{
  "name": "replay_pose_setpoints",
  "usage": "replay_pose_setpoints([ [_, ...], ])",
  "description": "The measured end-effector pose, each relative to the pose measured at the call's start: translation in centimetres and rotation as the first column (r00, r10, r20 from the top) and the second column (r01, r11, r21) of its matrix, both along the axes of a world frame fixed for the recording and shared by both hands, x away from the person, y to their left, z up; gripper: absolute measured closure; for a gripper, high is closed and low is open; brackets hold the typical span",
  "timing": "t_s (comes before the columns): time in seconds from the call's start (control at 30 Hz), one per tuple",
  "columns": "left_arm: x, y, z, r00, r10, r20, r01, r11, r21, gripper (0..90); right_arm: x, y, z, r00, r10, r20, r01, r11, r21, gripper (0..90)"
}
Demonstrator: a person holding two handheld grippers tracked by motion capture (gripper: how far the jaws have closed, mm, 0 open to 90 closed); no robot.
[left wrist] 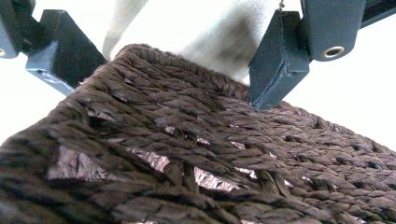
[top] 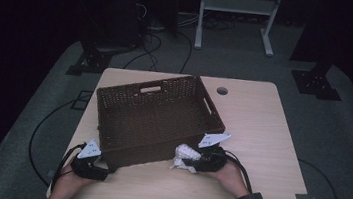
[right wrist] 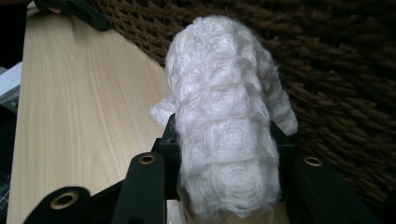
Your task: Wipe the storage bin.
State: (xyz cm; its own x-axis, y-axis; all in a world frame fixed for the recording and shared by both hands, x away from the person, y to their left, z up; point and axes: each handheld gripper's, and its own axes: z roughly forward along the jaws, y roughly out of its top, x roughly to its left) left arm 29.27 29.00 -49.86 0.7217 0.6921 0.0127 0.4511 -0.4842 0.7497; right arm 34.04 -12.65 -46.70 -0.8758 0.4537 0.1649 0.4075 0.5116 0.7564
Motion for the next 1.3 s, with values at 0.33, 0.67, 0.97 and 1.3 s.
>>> replay_pose_setpoints([
  [0.33,0.0,0.0,0.0,1.0000,0.000,0.000,0.000,1.0000,0.000,20.7,0.0,0.7,-1.2,0.9992,0.028,-0.029,-0.029,0.999,-0.019,59.8],
  [0.67,0.0,0.0,0.0,1.0000,0.000,0.000,0.000,1.0000,0.000,20.7,-0.6,1.0,-1.1,0.9996,-0.024,0.017,0.025,0.998,-0.059,57.2],
  [0.97,0.0,0.0,0.0,1.0000,0.000,0.000,0.000,1.0000,0.001,20.7,-0.7,1.2,-0.2,0.9993,-0.007,0.037,0.009,0.998,-0.058,60.8],
  [1.3,0.0,0.0,0.0,1.0000,0.000,0.000,0.000,1.0000,0.001,20.7,-0.4,0.7,1.8,0.9996,0.024,0.018,-0.024,0.999,0.033,60.6],
])
